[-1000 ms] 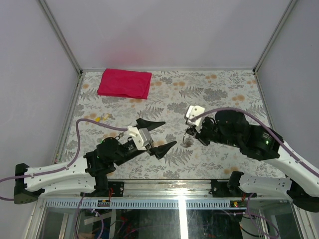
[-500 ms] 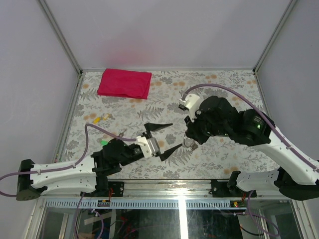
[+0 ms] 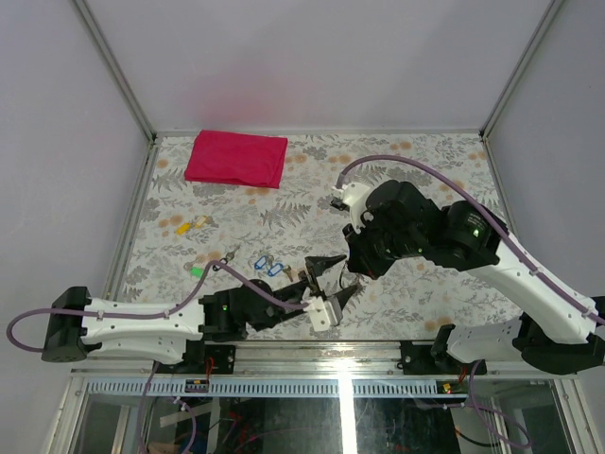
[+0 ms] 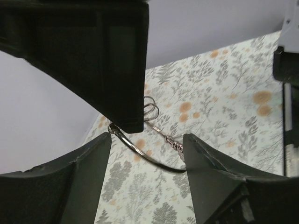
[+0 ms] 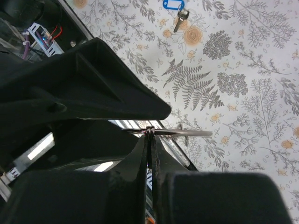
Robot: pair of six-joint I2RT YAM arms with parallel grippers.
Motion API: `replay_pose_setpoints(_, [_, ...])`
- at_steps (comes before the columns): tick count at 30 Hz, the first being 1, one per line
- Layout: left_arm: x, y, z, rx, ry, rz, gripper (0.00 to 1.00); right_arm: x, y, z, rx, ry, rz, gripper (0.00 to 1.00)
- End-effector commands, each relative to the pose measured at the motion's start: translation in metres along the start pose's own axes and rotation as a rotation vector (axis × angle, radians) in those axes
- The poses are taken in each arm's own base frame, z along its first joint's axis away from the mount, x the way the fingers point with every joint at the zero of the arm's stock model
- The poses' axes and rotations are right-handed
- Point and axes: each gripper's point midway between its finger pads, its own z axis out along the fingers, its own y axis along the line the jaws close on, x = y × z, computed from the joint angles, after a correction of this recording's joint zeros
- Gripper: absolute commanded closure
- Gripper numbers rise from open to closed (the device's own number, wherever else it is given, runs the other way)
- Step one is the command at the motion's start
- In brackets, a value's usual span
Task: Put the keys on the keyring
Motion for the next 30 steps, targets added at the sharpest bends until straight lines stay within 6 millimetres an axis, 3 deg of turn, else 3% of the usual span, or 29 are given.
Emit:
replay_pose_setpoints(1, [-0.01,0.026,0.005,-0.126,0.017,0.124,0.38,-0.003,0.011,-0.007,-0.05,0.001,0.027,1.0])
replay_pose_setpoints(17, [-0.016,0.039,0.007,-0.195,0.009,0.224,0.47,0.016,0.018,0.003,-0.098,0.081,0.047,1.0])
replay_pose_setpoints(27, [-0.025,0.023,0.011,-0.106,-0.035,0.3,0.62,0.018,0.02,0.004,-0.11,0.086,0.047,0.98])
replay_pose_setpoints(30, [-0.028,0.019,0.012,-0.084,-0.044,0.309,0.74,0.022,0.018,0.008,-0.105,0.095,0.05,0.98])
